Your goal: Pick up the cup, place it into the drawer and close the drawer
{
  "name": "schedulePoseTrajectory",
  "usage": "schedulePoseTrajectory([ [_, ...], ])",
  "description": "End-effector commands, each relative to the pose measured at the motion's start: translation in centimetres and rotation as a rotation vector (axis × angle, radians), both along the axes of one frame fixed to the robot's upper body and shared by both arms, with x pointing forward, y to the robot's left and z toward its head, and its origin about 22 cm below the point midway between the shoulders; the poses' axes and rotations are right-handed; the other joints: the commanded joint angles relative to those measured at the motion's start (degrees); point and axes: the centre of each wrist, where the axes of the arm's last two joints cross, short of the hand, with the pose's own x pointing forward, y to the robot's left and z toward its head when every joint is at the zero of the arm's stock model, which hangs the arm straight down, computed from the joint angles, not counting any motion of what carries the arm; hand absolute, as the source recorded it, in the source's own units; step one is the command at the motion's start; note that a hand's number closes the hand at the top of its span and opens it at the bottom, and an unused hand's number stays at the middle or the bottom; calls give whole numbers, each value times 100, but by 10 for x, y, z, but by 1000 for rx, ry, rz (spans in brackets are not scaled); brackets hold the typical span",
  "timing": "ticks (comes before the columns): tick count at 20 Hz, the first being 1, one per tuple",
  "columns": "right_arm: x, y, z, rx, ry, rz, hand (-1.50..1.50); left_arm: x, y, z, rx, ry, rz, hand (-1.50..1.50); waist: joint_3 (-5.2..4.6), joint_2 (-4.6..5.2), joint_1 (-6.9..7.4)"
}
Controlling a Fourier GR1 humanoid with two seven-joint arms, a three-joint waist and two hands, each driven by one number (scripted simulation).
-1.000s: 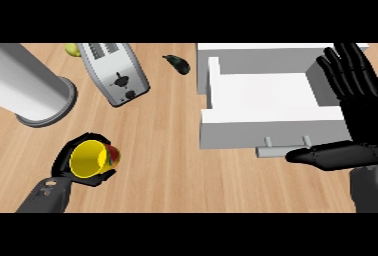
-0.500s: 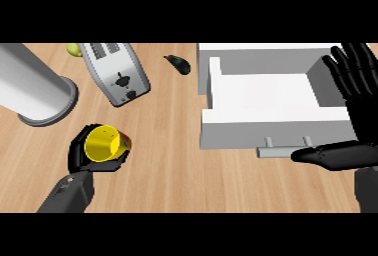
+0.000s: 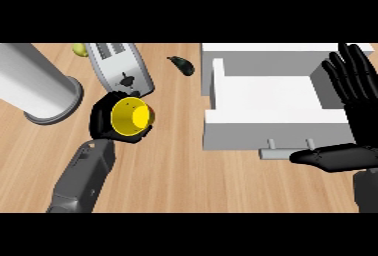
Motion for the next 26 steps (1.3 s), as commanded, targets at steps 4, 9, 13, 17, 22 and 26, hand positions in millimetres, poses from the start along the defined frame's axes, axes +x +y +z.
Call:
schedulePoseTrajectory([
  [4,-2,-7,0,-5,-16,-22,-150,38,-68,77,21,-82,-157,150,7,-41,59],
  [9,6,-4,14,4,-1,-31,-150,50,-91,141,58,-100,-195,150,3,-30,61],
  [13,4,2,-7,4,4,-27,-150,61,-134,183,111,-90,-195,150,2,1,-32],
  [17,14,-2,-3,3,-11,-18,-150,70,-172,248,130,-61,-169,150,5,7,-82],
  [22,6,-21,-3,-3,-23,1,-150,84,-187,236,202,93,-130,150,8,68,-276],
  [26,14,-8,16,-8,-31,34,-150,86,-206,242,271,149,-72,150,9,97,-438],
])
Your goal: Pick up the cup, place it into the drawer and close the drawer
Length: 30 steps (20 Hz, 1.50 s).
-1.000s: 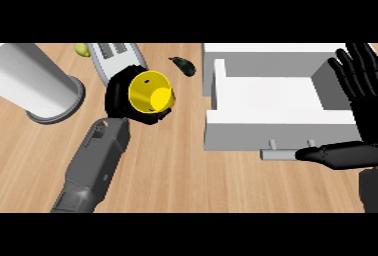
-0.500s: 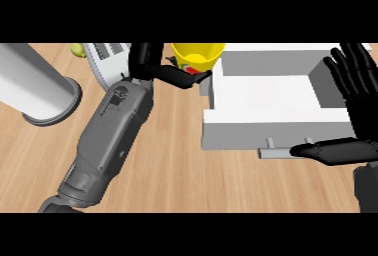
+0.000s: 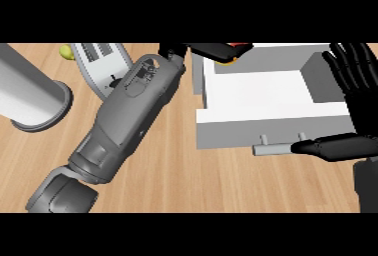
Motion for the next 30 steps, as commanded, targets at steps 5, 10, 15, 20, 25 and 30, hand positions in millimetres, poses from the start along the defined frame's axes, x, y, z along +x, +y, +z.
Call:
schedulePoseTrajectory([
  [5,2,8,2,14,-24,57,-150,6,-12,-14,151,141,46,150,8,94,-365],
  [10,8,22,8,6,-37,109,-150,4,-10,-33,284,216,-17,150,11,165,-662],
  [15,12,25,3,17,-37,125,-150,4,-10,-37,307,217,-32,-150,11,218,-764],
  [20,19,43,15,19,-51,269,-150,-2,-5,-53,163,209,-56,-150,0,251,-854],
  [25,14,63,8,-12,-23,518,150,-3,-8,-43,-11,151,-122,-150,-6,217,-819],
  [30,10,67,5,-198,100,686,150,-2,-9,-37,-127,82,-65,-150,-11,157,-750],
])
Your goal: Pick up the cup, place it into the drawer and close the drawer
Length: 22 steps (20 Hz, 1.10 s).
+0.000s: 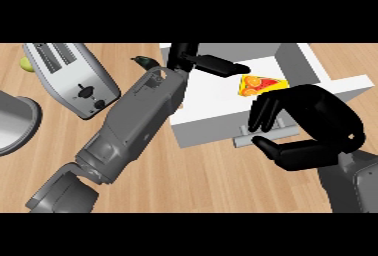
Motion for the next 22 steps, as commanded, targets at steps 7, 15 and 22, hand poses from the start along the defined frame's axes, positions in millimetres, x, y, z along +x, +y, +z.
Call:
schedulePoseTrajectory([
  [7,-10,-14,-17,-520,65,21,-150,3,0,4,-102,-23,103,-150,6,-157,543],
  [15,-20,-18,-89,-756,27,-160,-150,1,14,-16,-203,-26,98,-150,9,-206,1047],
  [22,30,-2,-141,-905,84,-119,-150,-3,40,-36,-247,-12,78,-150,9,-211,1388],
])
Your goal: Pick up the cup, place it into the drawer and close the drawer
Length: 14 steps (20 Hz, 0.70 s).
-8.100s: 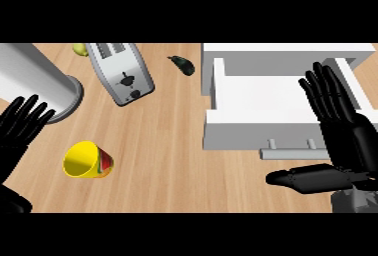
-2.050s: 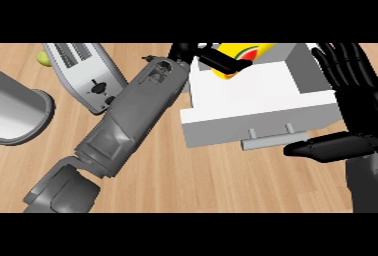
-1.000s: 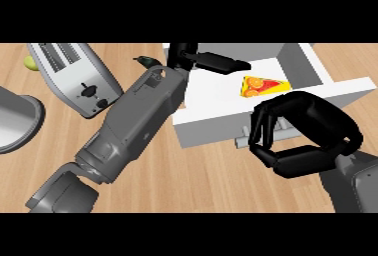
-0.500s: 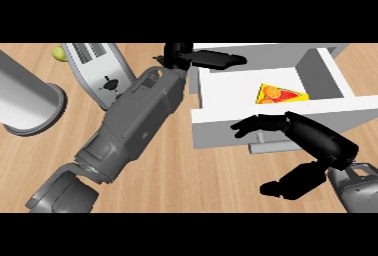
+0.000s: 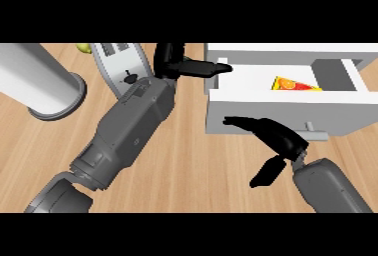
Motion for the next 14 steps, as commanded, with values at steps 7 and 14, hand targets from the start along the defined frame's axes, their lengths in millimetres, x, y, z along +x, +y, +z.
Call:
schedulePoseTrajectory([
  [7,60,-19,-56,-65,-12,-94,150,-7,43,-18,-32,7,-28,-150,13,14,420],
  [14,106,-57,-4,75,-153,-239,150,-13,67,-22,-60,-1,-47,-150,27,104,755],
])
